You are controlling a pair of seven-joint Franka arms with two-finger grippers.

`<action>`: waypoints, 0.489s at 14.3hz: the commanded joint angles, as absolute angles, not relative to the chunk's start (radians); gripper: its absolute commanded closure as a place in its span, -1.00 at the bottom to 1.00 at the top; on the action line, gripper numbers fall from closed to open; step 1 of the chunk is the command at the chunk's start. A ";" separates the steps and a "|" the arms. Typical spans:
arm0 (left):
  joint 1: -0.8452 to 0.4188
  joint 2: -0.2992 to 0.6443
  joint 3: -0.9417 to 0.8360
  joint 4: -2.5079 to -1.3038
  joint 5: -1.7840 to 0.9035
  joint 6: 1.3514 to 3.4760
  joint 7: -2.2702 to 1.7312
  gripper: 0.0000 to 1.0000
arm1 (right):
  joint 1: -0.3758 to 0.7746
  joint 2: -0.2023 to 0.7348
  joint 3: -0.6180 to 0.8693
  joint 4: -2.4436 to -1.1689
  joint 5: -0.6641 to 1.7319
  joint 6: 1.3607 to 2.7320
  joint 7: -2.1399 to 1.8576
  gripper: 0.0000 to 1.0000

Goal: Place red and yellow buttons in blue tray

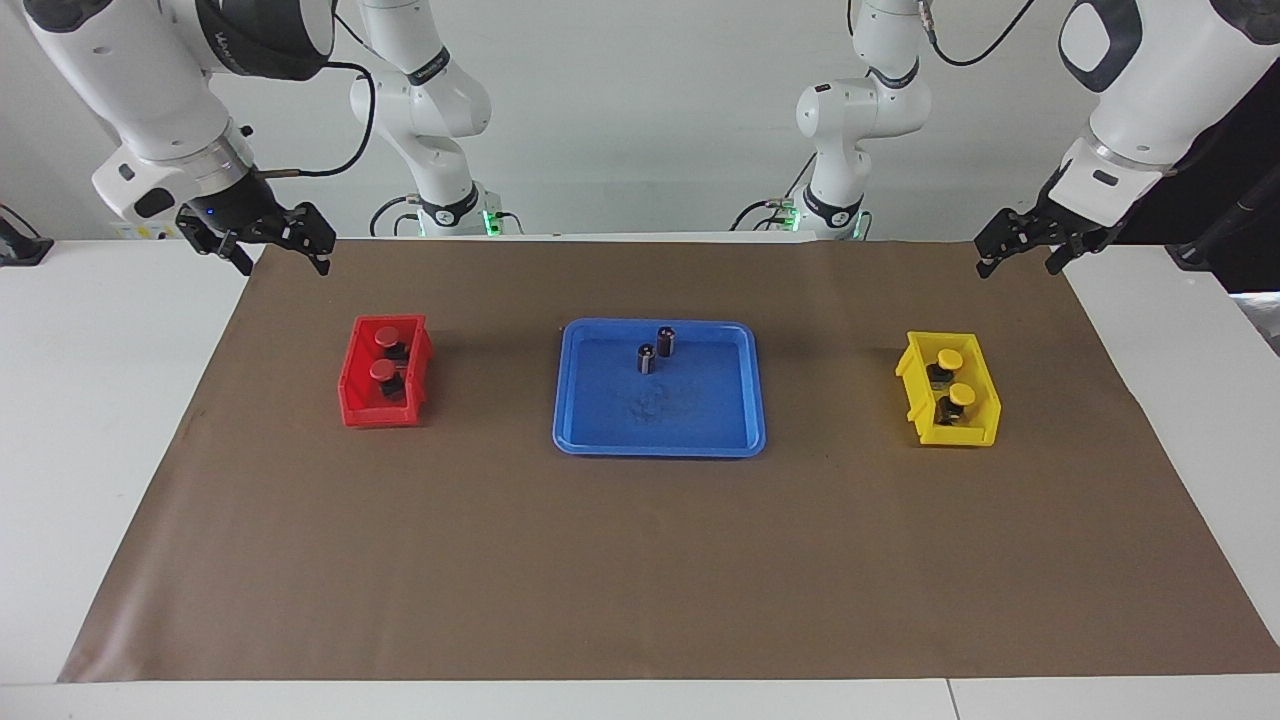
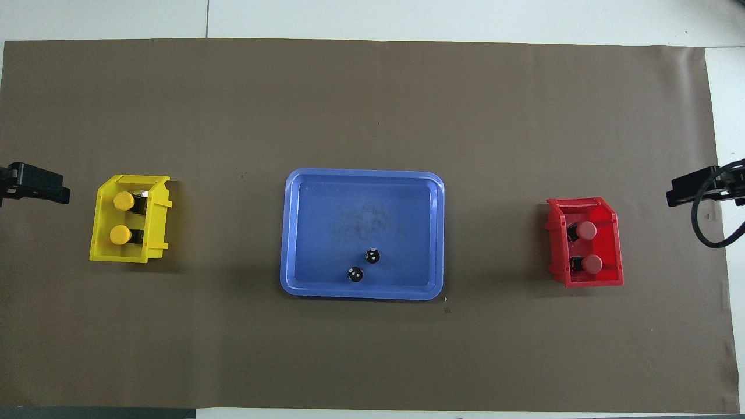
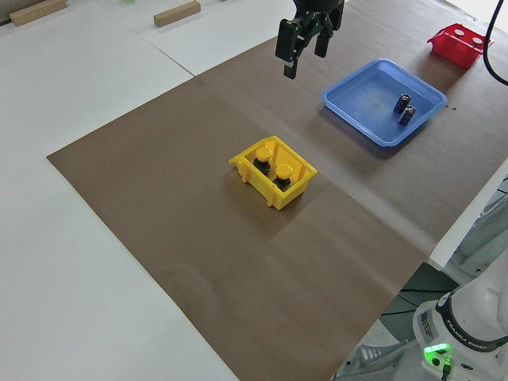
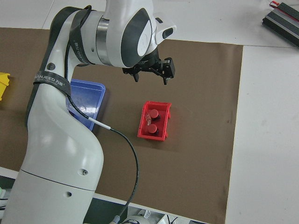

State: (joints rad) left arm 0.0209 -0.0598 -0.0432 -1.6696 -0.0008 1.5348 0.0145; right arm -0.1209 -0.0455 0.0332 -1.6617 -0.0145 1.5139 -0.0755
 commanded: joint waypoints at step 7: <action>0.040 -0.080 -0.041 -1.687 -0.011 1.545 0.021 -1.00 | -0.124 -0.086 0.044 -1.733 -0.003 1.593 -0.129 -1.00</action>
State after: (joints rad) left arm 0.0323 -0.0615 -0.0403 -1.6696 -0.0008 1.5360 0.0145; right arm -0.1206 -0.0495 0.0424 -1.6667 -0.0140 1.5237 -0.0949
